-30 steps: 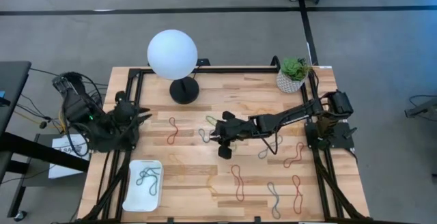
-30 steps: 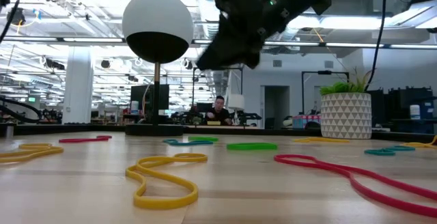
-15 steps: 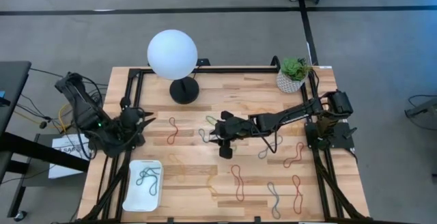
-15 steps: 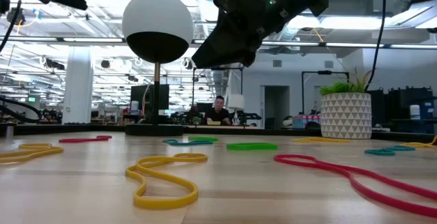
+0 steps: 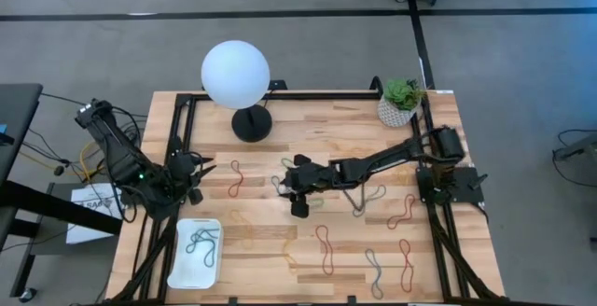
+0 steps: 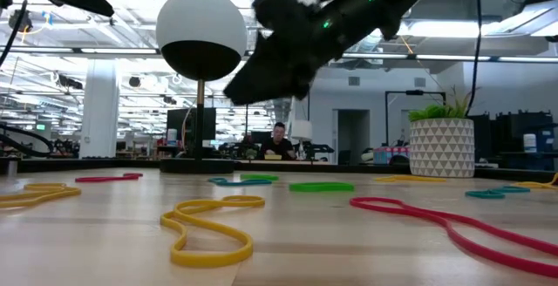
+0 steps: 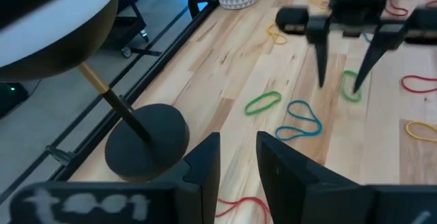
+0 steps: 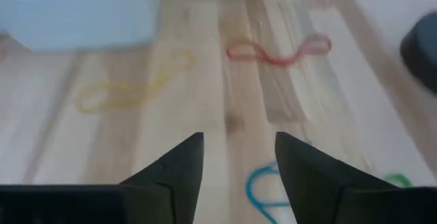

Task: Pick and place items into bin
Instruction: Put the top left blue rubber band into the white bin

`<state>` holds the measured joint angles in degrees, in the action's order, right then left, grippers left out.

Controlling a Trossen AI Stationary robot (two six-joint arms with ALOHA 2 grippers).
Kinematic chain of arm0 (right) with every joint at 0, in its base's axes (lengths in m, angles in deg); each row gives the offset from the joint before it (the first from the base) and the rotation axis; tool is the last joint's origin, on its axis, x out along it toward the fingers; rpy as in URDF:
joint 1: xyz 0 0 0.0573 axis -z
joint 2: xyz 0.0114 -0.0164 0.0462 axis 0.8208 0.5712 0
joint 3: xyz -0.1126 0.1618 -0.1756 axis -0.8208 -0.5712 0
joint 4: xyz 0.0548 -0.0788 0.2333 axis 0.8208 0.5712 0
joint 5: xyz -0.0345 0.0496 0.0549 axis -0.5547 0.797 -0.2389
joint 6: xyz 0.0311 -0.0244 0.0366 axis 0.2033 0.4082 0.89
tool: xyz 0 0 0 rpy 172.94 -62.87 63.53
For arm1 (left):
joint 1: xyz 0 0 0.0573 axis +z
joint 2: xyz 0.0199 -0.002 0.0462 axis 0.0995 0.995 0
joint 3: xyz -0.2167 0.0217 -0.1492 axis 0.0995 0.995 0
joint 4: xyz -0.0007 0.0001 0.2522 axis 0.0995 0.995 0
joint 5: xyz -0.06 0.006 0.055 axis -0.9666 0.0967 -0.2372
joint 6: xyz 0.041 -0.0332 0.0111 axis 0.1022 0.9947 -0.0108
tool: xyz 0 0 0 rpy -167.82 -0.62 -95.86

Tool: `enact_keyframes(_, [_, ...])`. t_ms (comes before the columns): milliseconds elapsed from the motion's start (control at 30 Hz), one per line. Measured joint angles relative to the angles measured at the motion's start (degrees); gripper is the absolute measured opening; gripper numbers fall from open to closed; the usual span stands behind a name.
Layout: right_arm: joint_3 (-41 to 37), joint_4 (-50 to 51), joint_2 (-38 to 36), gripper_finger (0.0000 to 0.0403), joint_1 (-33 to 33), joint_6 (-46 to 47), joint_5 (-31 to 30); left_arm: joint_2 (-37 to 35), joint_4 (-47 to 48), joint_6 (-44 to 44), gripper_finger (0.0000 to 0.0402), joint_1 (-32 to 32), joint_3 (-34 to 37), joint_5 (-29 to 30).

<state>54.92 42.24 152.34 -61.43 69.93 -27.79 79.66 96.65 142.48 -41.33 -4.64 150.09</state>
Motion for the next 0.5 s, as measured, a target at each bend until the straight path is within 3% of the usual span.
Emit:
enact_keyframes(300, [13.6, 19.6, 11.0, 0.0164, 2.0, 0.0, 0.7, 0.1, 0.1, 0.5, 0.0086, 0.2, 0.0, -0.9])
enact_keyframes(500, [18.5, 22.8, 16.3, 0.0163, 1.9, 0.0, 4.6, 0.2, 0.2, 0.5, 0.0086, 0.2, 0.0, -0.9])
